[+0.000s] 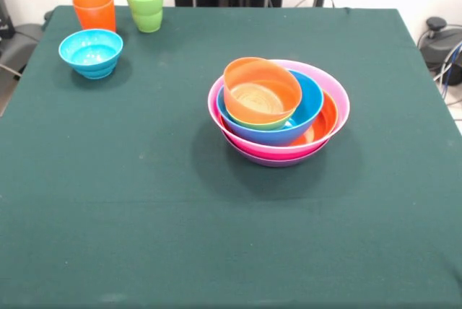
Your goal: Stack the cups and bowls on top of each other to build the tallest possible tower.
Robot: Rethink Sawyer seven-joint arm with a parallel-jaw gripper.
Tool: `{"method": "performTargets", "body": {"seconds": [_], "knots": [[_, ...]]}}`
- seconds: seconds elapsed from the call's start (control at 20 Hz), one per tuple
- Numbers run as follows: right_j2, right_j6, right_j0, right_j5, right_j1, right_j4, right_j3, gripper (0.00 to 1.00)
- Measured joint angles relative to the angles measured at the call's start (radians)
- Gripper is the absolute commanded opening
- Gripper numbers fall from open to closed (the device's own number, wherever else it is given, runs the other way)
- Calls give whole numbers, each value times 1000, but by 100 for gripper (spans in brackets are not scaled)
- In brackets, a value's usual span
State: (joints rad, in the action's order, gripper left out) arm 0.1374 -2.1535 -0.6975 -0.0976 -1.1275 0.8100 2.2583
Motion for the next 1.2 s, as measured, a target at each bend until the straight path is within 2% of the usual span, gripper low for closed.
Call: {"method": "performTargets", "body": {"seconds": [0.05, 0.15, 0.25, 0.3, 0.35, 0.4, 0.45, 0.55, 0.7, 0.75, 0.95, 1.0, 1.05, 1.2], "knots": [[-74, 7, -81, -13, -20, -26, 25, 0], [-157, 18, -161, -30, -33, -65, 51, 0], [-299, 48, -312, -63, -48, -126, 94, 0], [-337, 59, -355, -73, -51, -146, 105, 0], [-428, 90, -455, -103, -51, -180, 128, 0], [-456, 102, -484, -115, -51, -187, 134, 0], [-520, 136, -541, -154, -45, -208, 141, 0], [-553, 158, -555, -183, -41, -208, 140, 0], [-595, 177, -536, -244, -39, -211, 135, 0], [-617, 177, -500, -292, -39, -211, 126, 0], [-640, 177, -420, -348, -39, -211, 105, 0], [-642, 177, -399, -358, -39, -211, 98, 0], [-642, 177, -347, -372, -38, -211, 80, 0], [-641, 177, -298, -374, -28, -211, 58, 0]]}}
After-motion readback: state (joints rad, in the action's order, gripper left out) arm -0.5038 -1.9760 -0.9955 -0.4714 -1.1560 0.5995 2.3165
